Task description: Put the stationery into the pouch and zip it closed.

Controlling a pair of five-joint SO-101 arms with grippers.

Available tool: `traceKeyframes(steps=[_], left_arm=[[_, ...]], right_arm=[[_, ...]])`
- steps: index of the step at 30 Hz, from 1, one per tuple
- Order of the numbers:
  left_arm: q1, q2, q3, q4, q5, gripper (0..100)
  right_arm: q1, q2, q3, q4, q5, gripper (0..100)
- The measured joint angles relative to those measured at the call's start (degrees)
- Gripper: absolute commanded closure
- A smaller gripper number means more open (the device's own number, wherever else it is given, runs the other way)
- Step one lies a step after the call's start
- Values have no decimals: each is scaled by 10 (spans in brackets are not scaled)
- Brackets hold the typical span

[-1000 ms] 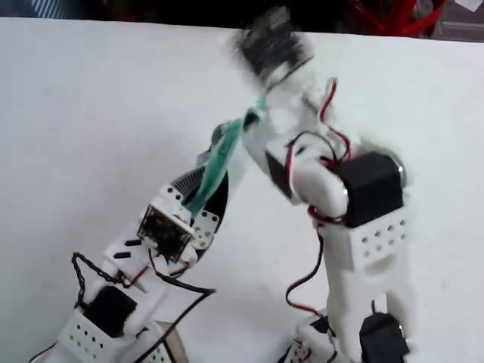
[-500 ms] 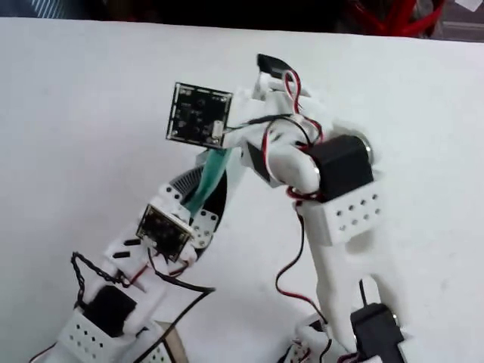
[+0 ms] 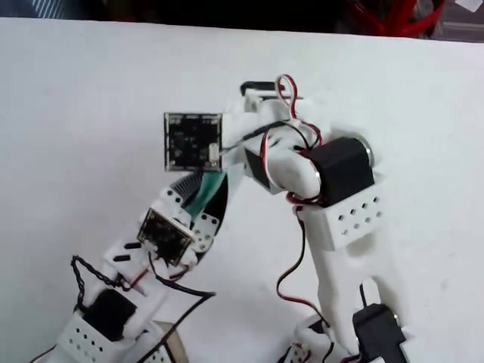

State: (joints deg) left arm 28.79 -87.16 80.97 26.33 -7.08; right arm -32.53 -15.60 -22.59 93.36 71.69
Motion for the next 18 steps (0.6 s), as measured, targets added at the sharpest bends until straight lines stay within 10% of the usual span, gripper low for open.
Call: traceKeyframes(steps=[18], left_arm=[[0, 0, 2, 5, 0, 977]], right_arm=[[-40, -5, 25, 31, 133, 979]])
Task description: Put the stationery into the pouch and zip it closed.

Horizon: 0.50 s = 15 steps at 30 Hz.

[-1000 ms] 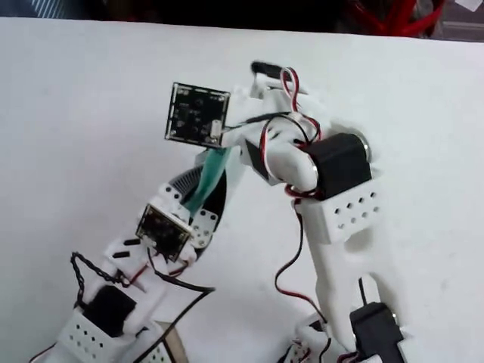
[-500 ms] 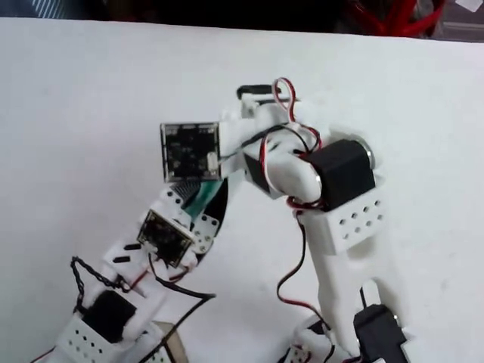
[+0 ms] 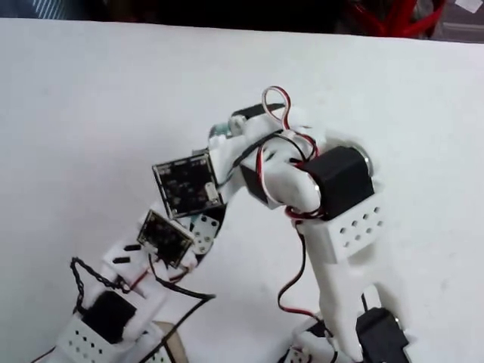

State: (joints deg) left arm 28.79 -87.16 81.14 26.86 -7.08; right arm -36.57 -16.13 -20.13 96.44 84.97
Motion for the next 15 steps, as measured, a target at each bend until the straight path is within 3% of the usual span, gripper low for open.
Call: traceKeyframes(steps=[4, 8, 15], left_arm=[[0, 0, 0, 0, 1, 977], [-3, 0, -4, -5, -2, 973], [-5, 0, -1, -18, -4, 838]], right_arm=[[0, 0, 2, -4, 2, 979], [20, 1, 9, -43, -48, 979], [19, 3, 23, -74, -156, 979]])
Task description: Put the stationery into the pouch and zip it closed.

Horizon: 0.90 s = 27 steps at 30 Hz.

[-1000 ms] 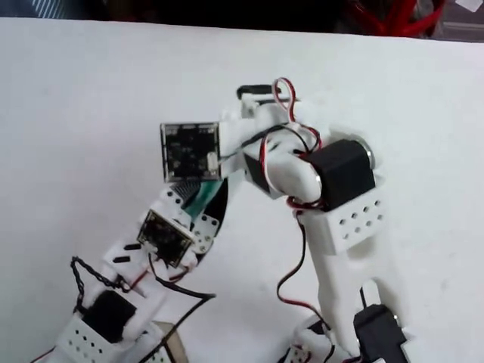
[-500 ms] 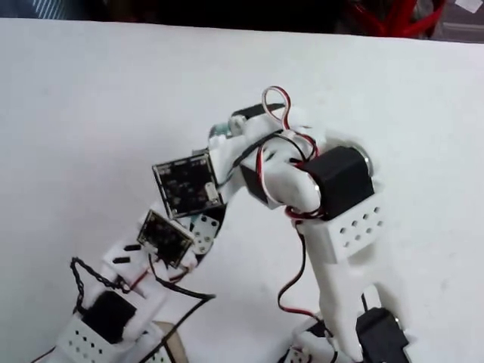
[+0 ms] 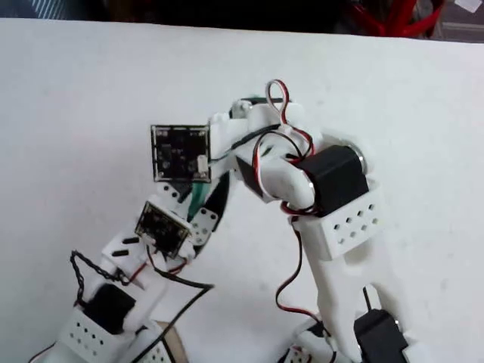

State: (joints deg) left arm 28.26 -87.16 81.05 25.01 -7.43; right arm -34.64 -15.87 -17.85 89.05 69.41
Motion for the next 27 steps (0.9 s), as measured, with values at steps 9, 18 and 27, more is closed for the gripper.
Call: traceKeyframes(steps=[9, 18, 27], left_arm=[[0, 4, 4, -14, 12, 979], [0, 4, 7, -18, 11, 978], [4, 4, 7, -18, 11, 978]], right_arm=[[-11, -26, 44, -16, -22, 980], [59, -26, 114, -133, -79, 980], [85, -44, 145, -167, -84, 971]])
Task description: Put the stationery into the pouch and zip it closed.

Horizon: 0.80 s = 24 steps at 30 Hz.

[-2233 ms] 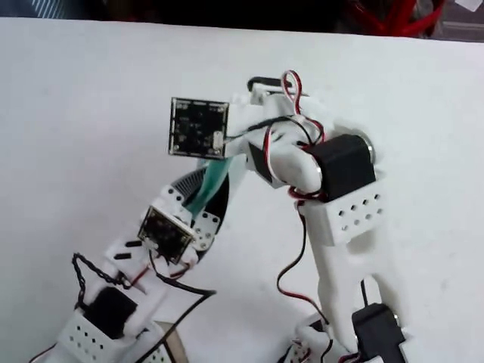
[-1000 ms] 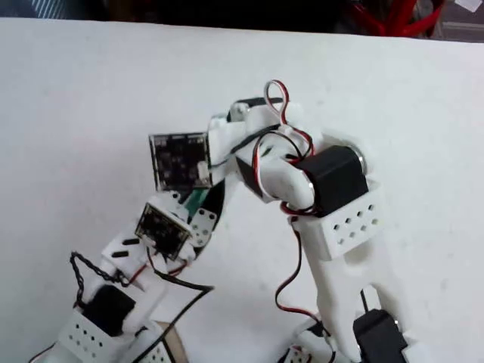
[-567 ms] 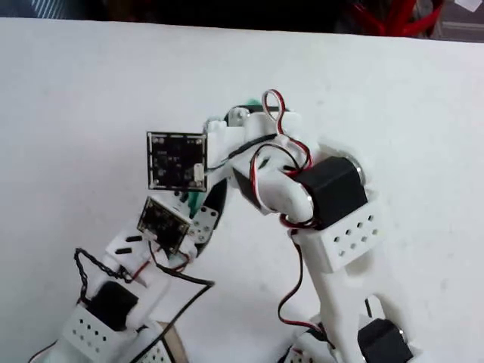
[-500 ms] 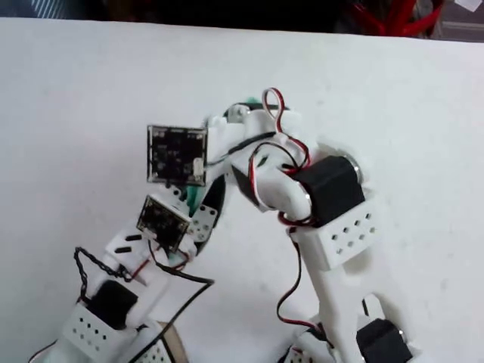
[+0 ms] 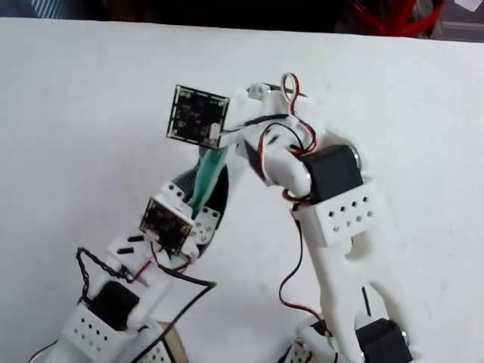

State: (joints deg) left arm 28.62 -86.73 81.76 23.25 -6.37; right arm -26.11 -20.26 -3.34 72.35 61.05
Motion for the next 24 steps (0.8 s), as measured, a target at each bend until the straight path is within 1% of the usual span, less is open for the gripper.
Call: traceKeyframes(steps=[1, 4, 5, 6, 9, 13, 19, 21, 24], left_arm=[[1, 0, 0, 0, 0, 978], [2, 0, 1, 1, 0, 978], [2, 0, 1, 1, 0, 978], [-2, 0, 1, 1, 0, 978], [2, 0, 1, 9, -1, 978], [11, -1, -2, 27, -5, 978], [67, -2, -7, 66, -45, 978], [82, -2, -6, 73, -47, 978], [85, -2, -6, 73, -49, 978]], right_arm=[[0, -10, 0, 5, 0, 946], [-12, -59, 3, 42, 1, 793], [-19, -76, 4, 59, 1, 756], [-31, -91, 4, 67, 1, 749], [-51, -114, 4, 76, 5, 783], [-66, -120, 4, 99, 57, 787], [-65, -126, -5, 122, 84, 789], [-59, -126, -11, 145, 113, 789], [-46, -130, -13, 185, 149, 789]])
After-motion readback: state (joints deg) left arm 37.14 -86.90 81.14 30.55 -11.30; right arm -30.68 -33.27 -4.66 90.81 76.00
